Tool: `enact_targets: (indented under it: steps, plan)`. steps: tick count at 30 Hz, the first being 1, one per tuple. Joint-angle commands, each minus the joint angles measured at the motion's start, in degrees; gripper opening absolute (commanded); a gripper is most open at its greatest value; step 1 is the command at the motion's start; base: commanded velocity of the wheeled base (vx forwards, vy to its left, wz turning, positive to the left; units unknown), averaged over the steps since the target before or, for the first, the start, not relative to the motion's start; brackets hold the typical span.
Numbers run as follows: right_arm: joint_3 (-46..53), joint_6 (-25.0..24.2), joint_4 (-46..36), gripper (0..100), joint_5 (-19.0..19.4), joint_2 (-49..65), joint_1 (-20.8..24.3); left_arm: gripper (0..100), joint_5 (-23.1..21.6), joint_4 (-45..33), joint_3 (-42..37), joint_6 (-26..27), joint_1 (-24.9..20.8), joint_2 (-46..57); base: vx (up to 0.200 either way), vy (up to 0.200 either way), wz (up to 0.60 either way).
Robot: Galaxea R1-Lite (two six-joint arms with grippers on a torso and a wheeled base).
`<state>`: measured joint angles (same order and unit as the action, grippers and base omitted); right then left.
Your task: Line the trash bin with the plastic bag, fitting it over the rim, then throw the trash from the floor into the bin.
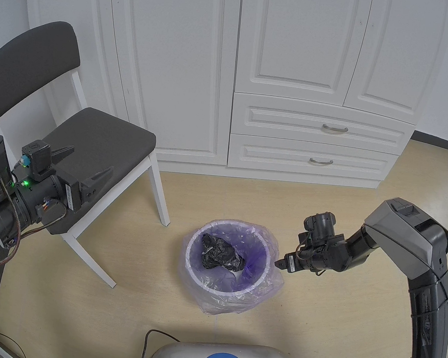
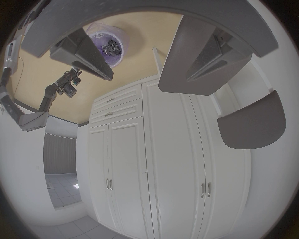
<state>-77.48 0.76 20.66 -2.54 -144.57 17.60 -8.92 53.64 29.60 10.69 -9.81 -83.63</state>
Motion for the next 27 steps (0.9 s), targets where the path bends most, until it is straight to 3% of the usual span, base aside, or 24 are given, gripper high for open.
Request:
enact_targets:
  steps: [1,7,11,16,17,18,27]
  plan:
    - [-19.81,-5.77,-14.60,100,-1.68,-9.50,-0.46,100,0.05,1.47,-0.33,-0.06,2.69,-0.40,0.000,0.000,0.00]
    - [-37.11,-5.68,-22.86,100,-5.37,-20.31,-0.82,100,0.05,1.56,-0.51,0.03,2.69,-0.48,0.000,0.000,0.00]
    - [-37.11,-5.50,-21.81,100,-4.67,-21.11,-0.38,100,0.05,1.56,-0.51,0.12,2.61,-0.48,0.000,0.000,0.00]
    - [-37.11,-7.00,-5.72,100,-4.58,-24.97,0.24,100,0.05,1.56,-0.51,0.21,2.34,-0.57,0.000,0.000,0.00]
    - [-37.11,-7.00,-5.72,100,-4.58,-24.97,0.24,100,0.05,1.56,-0.51,0.21,2.34,-0.57,0.000,0.000,0.00]
    - [-37.11,-8.14,2.10,100,-4.58,-26.64,0.59,100,0.05,1.56,-0.51,0.21,2.34,-0.48,0.000,0.000,0.00]
    - [-37.11,-15.52,12.74,100,-2.83,-26.82,0.77,100,0.05,1.56,-0.59,0.12,2.34,-0.04,0.000,0.000,0.00]
